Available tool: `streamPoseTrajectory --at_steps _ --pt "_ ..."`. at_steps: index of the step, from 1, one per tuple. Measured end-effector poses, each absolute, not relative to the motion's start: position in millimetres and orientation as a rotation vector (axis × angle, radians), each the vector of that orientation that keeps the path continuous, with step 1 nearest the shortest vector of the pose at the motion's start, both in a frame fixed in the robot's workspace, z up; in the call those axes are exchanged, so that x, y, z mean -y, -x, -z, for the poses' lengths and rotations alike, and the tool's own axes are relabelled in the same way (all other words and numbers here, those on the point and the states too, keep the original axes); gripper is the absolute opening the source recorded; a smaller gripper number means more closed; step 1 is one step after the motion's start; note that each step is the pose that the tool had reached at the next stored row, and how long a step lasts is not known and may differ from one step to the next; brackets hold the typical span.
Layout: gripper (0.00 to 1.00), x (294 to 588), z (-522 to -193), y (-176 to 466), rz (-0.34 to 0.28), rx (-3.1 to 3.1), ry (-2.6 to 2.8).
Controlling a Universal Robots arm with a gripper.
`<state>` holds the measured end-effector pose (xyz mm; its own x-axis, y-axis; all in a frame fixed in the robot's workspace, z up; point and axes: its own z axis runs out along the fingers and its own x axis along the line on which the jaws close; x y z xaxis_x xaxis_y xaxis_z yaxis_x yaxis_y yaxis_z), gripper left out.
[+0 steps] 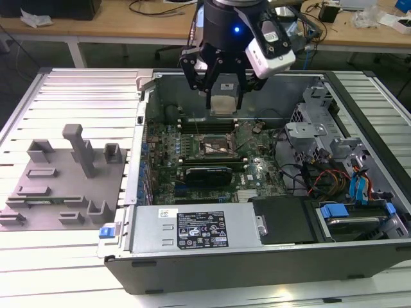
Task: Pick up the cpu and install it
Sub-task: 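Pick up the cpu and move it towards the insertion slot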
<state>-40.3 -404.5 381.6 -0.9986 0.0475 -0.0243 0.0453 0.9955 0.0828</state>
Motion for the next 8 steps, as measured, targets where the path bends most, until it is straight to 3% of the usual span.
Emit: streamPoseTrajectory --at_steps 8 --pt "0.54 404.5 -380.0 28.1 -0.129 -3.116 -0.073"
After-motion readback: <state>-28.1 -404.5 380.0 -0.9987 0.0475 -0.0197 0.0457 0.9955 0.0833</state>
